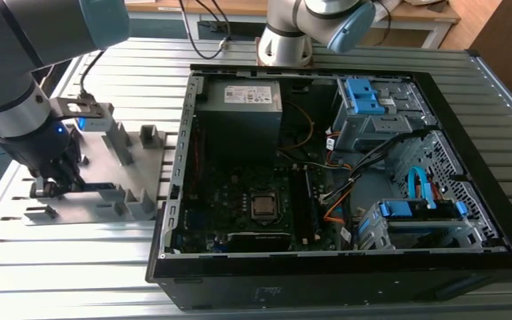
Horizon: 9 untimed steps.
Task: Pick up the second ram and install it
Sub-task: 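Pick up the second ram and move it above second insertion slot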
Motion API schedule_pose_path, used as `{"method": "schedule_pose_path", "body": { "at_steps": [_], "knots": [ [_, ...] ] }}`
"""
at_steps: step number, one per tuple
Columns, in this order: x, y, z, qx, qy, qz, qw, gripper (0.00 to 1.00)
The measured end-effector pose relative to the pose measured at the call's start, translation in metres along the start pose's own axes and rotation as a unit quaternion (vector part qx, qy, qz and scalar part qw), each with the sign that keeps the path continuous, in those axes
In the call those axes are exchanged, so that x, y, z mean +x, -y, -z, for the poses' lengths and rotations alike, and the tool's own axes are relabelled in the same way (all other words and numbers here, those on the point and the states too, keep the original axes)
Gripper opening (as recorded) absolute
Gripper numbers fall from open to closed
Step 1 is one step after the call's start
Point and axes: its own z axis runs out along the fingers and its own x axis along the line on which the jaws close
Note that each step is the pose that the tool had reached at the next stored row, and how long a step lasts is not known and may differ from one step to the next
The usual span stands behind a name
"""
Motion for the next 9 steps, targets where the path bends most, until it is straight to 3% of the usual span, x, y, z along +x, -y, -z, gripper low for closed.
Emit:
{"method": "schedule_pose_path", "body": {
  "at_steps": [9],
  "knots": [
    [-0.0003, -0.0003, 0.0067, 0.0000, 0.0000, 0.000, 1.0000, 0.14]
  ]
}}
